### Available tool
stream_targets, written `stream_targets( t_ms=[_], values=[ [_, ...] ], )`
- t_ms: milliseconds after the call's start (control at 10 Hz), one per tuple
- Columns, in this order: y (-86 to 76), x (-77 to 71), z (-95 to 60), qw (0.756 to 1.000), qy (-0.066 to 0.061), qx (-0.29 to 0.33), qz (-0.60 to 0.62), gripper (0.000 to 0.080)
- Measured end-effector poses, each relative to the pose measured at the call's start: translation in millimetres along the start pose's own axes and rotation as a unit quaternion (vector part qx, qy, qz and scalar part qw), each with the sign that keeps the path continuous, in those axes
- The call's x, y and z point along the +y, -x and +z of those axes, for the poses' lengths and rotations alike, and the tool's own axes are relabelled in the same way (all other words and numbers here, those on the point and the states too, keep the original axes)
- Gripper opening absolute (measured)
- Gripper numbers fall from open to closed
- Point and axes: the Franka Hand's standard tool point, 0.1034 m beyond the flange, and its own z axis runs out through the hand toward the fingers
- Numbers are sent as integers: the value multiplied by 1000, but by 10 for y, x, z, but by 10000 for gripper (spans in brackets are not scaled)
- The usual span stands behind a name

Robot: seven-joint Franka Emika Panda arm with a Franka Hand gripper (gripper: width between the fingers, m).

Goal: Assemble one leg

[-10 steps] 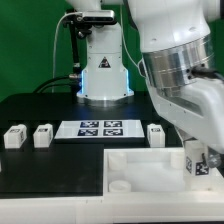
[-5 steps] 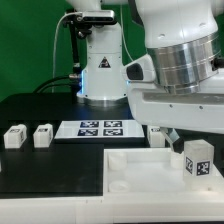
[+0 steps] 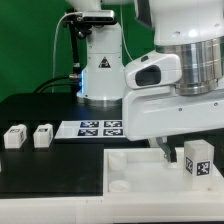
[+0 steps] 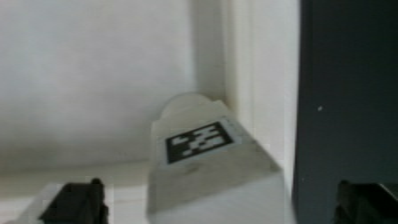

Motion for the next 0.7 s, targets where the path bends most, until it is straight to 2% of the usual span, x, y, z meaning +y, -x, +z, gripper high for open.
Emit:
stream_targets(
  t_ms=[100,200,300,400,500,700],
  values=[
    [1,-11,1,999,-1,0,41,649],
    [1,-6,0,999,0,0,33,554],
    [1,-5,0,999,-1,0,34,419],
    [2,-18,1,996,-3,0,94,419],
    [0,11,0,990,-1,0,142,297],
    [-1,12,-2,975,-2,0,221,297]
  ],
)
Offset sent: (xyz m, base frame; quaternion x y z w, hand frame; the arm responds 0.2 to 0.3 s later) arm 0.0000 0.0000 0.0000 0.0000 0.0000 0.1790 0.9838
